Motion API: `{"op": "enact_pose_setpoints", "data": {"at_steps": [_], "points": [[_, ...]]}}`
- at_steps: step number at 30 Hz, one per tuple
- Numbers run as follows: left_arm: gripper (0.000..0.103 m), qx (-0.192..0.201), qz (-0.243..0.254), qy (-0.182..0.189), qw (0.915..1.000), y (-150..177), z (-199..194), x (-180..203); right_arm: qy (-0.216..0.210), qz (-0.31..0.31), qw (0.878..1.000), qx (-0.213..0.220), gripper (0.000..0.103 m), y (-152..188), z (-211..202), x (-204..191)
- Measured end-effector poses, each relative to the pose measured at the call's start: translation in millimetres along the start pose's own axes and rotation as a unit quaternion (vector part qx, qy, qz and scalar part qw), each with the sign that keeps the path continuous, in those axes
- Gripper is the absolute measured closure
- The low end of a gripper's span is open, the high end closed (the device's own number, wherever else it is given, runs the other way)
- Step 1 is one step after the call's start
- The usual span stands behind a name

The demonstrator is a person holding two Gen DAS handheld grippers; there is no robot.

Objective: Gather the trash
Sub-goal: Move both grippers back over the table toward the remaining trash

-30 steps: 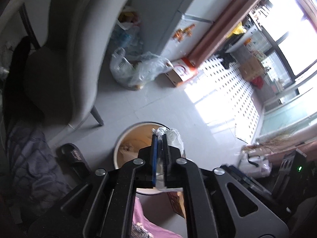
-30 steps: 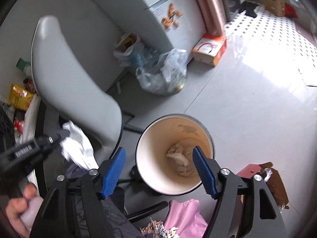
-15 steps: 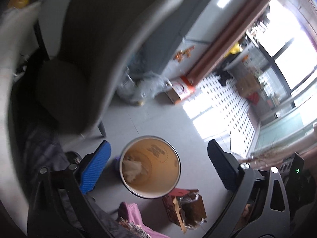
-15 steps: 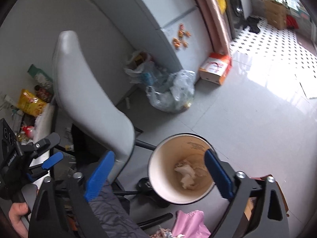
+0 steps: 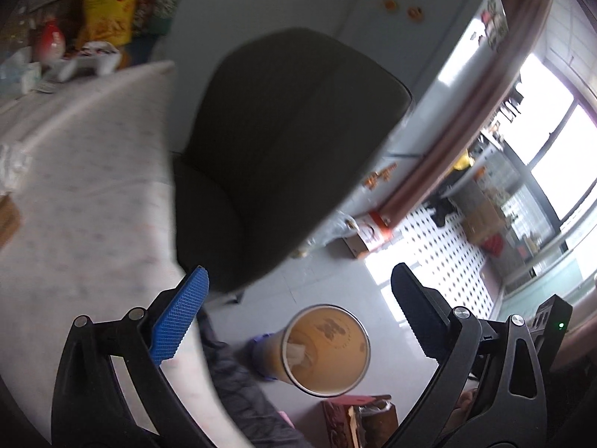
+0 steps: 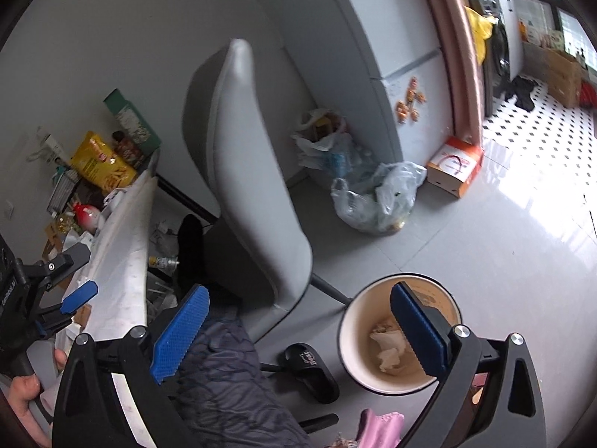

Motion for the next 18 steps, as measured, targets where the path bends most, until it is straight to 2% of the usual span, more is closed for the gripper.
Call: {"op": "enact_pose_setpoints", "data": {"at_steps": [10, 18], "points": [[0.006, 0.048, -0.043, -0.047, 0.9968, -28, -50, -90, -0.046, -0.056, 0.997, -0.004, 0.008, -1, 12, -95], [0.006, 0.063, -0.069, -0.093, 0.9913, -32, -84, -160, -0.089, -0.084, 0.992, -0.02, 0.008, 18, 32, -170]]}}
Point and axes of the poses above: each gripper's, at about its wrist camera, not at the fingertips, and z roughly the way its jaws point, x to its right, y to its underside, the point moved 1 cm from there along z, roughly the way its jaws point, and after that the axes turned 11 degrees about x, right-handed, at the moved point
